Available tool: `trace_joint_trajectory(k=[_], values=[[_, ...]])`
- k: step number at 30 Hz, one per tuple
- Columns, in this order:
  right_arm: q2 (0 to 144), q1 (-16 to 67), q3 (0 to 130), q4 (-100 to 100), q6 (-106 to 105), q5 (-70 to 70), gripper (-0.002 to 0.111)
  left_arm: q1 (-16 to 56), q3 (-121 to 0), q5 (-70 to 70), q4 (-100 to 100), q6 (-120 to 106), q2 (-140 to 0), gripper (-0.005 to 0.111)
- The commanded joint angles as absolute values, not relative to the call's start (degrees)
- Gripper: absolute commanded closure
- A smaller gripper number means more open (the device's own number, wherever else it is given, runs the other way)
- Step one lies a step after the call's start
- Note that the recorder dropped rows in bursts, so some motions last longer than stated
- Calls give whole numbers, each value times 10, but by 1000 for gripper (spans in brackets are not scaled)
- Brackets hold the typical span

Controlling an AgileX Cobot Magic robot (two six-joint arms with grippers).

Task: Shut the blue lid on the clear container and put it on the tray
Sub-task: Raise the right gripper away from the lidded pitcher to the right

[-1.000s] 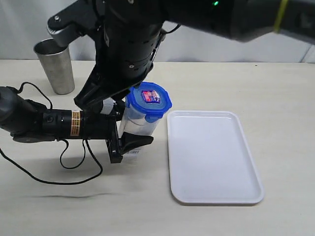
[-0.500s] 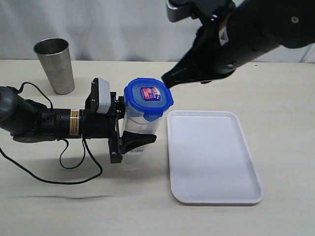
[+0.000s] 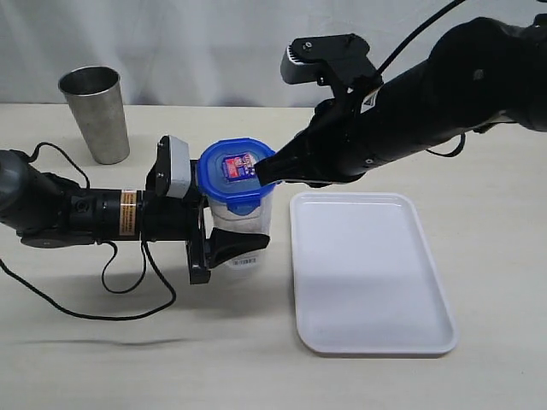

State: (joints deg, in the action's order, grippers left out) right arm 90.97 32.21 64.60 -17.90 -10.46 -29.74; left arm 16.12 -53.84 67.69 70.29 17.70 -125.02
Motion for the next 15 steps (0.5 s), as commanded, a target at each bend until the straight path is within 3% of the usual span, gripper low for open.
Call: trace_joint_trajectory(k=[1,8,15], values=[[908,321,646,-261,-200,-288,104,164,-541,700,697,174,-1240,107],[858,320,646,-226,-201,-307,104,164,-541,700,696,174,-1240,107],[695,321,589,-190,-179,-264,104,164,-541,700,697,180,-1240,107]])
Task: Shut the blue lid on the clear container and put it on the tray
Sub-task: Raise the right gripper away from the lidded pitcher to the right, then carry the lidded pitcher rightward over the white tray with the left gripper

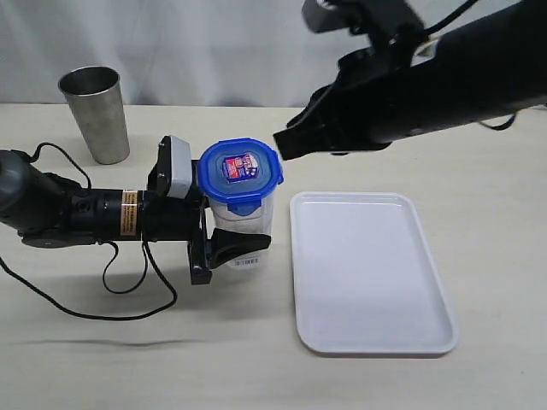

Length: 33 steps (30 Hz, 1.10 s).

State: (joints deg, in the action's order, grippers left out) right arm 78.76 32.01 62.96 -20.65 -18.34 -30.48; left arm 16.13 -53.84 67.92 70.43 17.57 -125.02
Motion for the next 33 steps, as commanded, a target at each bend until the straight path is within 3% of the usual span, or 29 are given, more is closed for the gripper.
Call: trace_joint_trajectory(k=[1,14,22,27,33], values=[[664,321,573,-186,-179,-249,104,164,-541,700,697,180,-1240,107],[294,321,361,-179,-179,-180,104,165,-541,700,651,180,-1224,107],[107,321,279,-179,-167,-193,104,207,-549,700,559,180,-1191,107],[25,321,231,-179,-167,-194,104,249,-581,627,559,178,-1190,107],[0,321,201,-168,-167,-272,104,320,-651,375,563,120,-1189,107]])
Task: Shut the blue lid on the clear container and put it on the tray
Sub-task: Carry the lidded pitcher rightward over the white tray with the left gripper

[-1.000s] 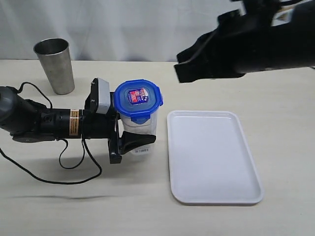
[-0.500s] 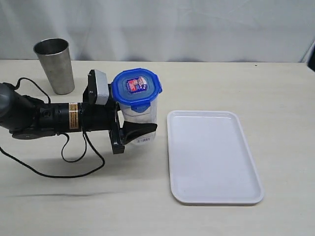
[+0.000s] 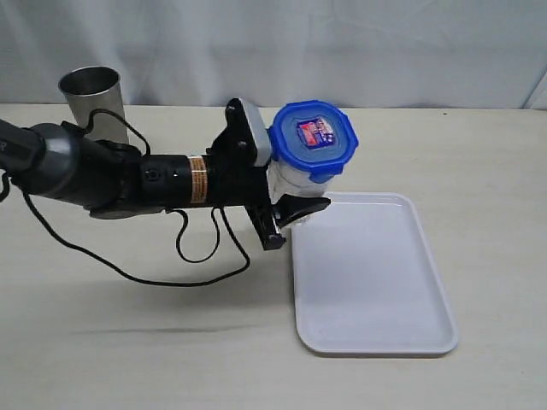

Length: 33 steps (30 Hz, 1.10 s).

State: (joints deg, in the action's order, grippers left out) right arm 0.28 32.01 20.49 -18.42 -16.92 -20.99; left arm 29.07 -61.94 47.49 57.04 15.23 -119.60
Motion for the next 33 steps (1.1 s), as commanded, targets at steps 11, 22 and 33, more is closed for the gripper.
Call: trace_joint_trajectory(k=[11,22,33], values=[[0,321,201,-151,-167,-292,104,437,-735,-14,565,-153,-1189,107],[0,321,201,-151,-167,-292,104,456,-791,-199,703,-211,-1189,107],[0,321,201,-151,-167,-292,104,523,-791,-362,853,-139,-1189,107]])
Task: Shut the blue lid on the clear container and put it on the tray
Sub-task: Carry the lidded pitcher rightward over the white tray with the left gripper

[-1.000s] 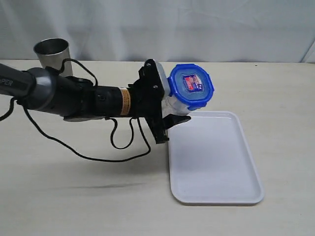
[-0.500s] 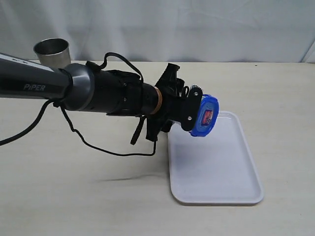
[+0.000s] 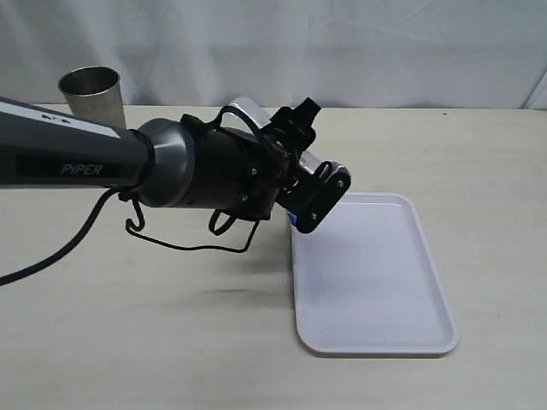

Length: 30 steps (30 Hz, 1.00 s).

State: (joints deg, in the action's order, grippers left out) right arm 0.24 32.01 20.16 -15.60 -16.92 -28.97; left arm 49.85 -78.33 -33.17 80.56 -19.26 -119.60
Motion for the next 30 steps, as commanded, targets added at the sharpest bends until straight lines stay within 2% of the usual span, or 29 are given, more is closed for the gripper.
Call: trace_joint_trajectory(k=[1,7,17,24,30], values=[[0,321,201,-151,-167,-292,104,529,-791,-365,861,-134,-1189,107],[0,321,201,-151,-167,-292,104,554,-791,-375,887,-134,-1189,107],[0,321,201,-151,-167,-292,104,587,-791,-480,937,-134,-1195,107],[0,321,201,-151,-167,-292,104,601,-791,-469,937,-134,-1195,107],[0,321,201,-151,-167,-292,104,604,-791,-388,833,-131,-1195,107]])
